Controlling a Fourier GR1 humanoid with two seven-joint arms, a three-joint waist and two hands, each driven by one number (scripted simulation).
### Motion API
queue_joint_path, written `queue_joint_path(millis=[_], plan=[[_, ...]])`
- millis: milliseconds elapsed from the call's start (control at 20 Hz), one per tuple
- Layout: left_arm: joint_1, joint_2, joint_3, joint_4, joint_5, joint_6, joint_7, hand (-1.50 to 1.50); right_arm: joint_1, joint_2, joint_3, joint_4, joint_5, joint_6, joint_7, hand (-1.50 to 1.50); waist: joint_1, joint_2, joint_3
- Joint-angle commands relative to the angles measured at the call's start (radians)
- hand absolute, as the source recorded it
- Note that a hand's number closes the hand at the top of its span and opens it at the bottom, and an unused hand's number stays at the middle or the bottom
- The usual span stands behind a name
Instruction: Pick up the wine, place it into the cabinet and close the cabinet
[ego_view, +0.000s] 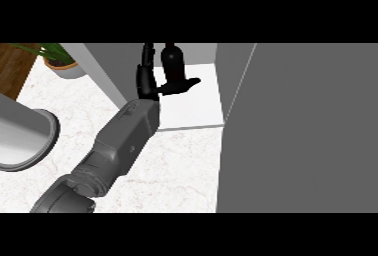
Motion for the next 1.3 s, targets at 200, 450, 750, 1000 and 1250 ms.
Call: queue_joint_path(millis=[200, 450, 750, 1000, 1250], plan=[[0.036, 0.001, 0.024, 0.015, 0.004, -0.003, -0.041, -1.5, 0.021, -0.002, -0.002, -0.065, -0.045, 0.01, 0.007, -1.5, -0.006, 0.007, -0.004], [0.083, 0.01, 0.017, 0.004, -0.011, -0.104, -0.078, -1.5, -0.007, -0.004, -0.009, -0.044, -0.04, -0.012, 0.032, -1.5, 0.011, 0.003, -0.005], [0.057, 0.0, 0.018, 0.0, -0.014, -0.14, -0.058, -1.5, -0.027, 0.007, 0.019, -0.042, -0.015, -0.03, 0.046, -1.5, 0.019, -0.001, -0.005], [0.071, 0.0, 0.002, 0.011, -0.015, -0.169, -0.076, -1.5, 0.0, -0.009, 0.011, -0.065, -0.033, -0.022, 0.048, -1.5, 0.004, -0.002, -0.004], [0.066, 0.0, 0.014, -0.006, 0.028, -0.23, -0.053, -1.5, 0.009, 0.001, 0.054, -0.056, -0.003, -0.02, 0.028, -1.5, 0.008, -0.007, -0.004]])
